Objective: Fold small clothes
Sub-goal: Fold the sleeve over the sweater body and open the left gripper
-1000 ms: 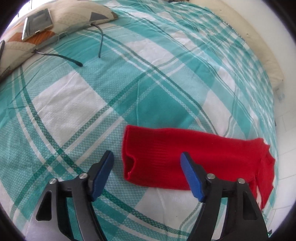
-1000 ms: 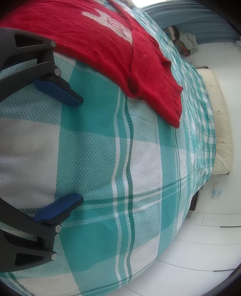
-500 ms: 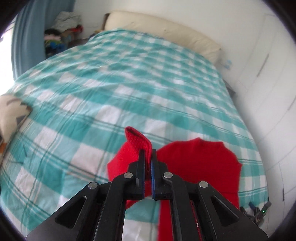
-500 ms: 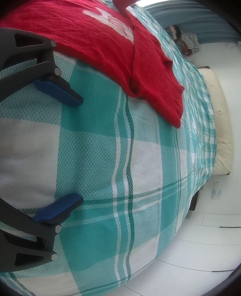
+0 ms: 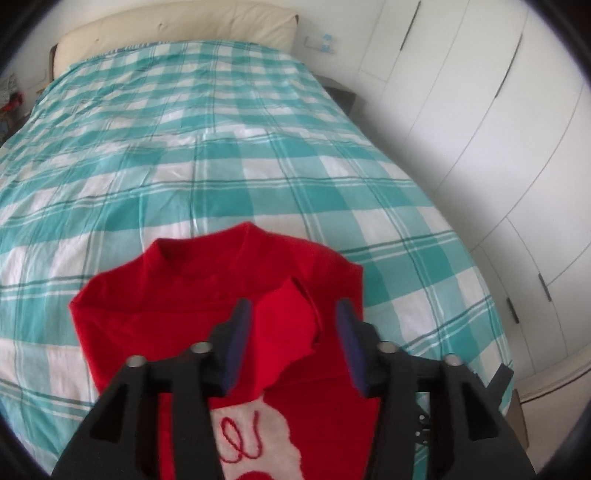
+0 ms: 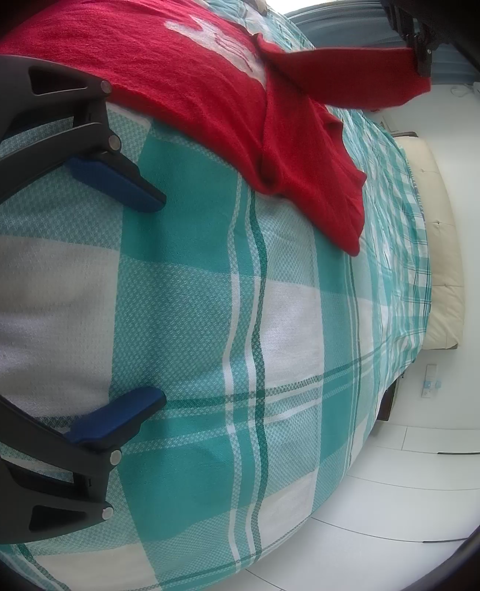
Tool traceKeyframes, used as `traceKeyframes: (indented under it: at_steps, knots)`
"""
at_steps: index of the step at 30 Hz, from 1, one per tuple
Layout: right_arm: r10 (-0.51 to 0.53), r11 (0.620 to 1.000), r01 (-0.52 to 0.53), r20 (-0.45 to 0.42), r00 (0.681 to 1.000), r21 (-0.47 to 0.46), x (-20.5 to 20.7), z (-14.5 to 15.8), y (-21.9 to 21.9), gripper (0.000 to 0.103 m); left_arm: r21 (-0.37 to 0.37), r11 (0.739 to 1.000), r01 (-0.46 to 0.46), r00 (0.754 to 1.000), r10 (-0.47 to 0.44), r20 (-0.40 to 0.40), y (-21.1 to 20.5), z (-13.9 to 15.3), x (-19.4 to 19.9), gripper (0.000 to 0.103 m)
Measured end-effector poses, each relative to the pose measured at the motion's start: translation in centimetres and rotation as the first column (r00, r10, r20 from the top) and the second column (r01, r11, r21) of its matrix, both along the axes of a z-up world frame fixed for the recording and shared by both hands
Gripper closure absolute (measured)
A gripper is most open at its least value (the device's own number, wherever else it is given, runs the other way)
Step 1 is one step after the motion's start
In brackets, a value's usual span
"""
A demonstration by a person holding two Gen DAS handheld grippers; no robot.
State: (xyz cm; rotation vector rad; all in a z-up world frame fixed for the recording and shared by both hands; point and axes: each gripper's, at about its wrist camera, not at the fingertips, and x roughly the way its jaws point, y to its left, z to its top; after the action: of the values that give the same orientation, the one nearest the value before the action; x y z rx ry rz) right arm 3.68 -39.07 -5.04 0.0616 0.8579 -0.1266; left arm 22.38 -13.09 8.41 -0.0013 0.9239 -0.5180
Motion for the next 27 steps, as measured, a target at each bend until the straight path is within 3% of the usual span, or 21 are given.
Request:
traceKeyframes:
  at_steps: [1,6,9,13,16,21,22,24,25,27]
  knots:
    - [0.0,1.0,0.0,0.0,1.0,0.0,0.0,0.0,0.0,0.008,-0.007,1.0,-0.024,1.0,0.024,0.013,0.6,-0.3,-0.3,0.021]
    - [0.001,1.0,-0.001,-0.002,1.0,-0.002,0.0,0.0,0.0,0.007,0.028,0.99,-0.139,0.99,0.138,0.035,7.3,-1.4,-0.9,0.017]
    - [0.002,1.0,-0.002,-0.004,1.0,-0.006,0.1,0.0,0.0,0.007,0.116,0.97,-0.215,0.976,0.209,0.067,13.0,-2.9,-1.0,0.013]
    - [0.001,1.0,-0.001,-0.005,1.0,-0.009,0.1,0.0,0.1,0.007,0.243,0.946,-0.215,0.976,0.204,0.069,18.2,-7.2,-2.2,0.013]
    - [0.001,1.0,-0.001,-0.005,1.0,-0.014,0.2,-0.1,0.1,0.007,0.294,0.943,-0.154,0.988,0.146,0.048,18.4,-10.6,-3.1,0.015]
    - [0.001,1.0,-0.001,-0.002,1.0,-0.016,0.2,-0.1,0.1,0.007,0.341,0.93,-0.139,0.988,0.106,0.113,15.5,-13.2,-2.4,0.02]
    - [0.001,1.0,-0.001,-0.001,1.0,-0.015,0.2,-0.1,0.1,0.007,0.344,0.925,-0.159,0.984,0.121,0.128,15.2,-13.5,-1.8,0.024]
    - [-0.001,1.0,0.001,0.002,1.0,-0.016,0.1,-0.1,0.1,0.007,0.358,0.906,-0.225,0.969,0.169,0.182,15.1,-14.1,-1.0,0.054]
    - [-0.001,1.0,0.001,0.002,1.0,-0.017,0.2,-0.1,0.1,0.007,0.364,0.893,-0.265,0.958,0.201,0.204,15.6,-14.4,-0.8,0.09]
    - [-0.001,1.0,0.001,0.002,1.0,-0.016,0.2,-0.1,0.1,0.007,0.323,0.897,-0.302,0.947,0.245,0.207,16.8,-15.0,-1.1,0.094]
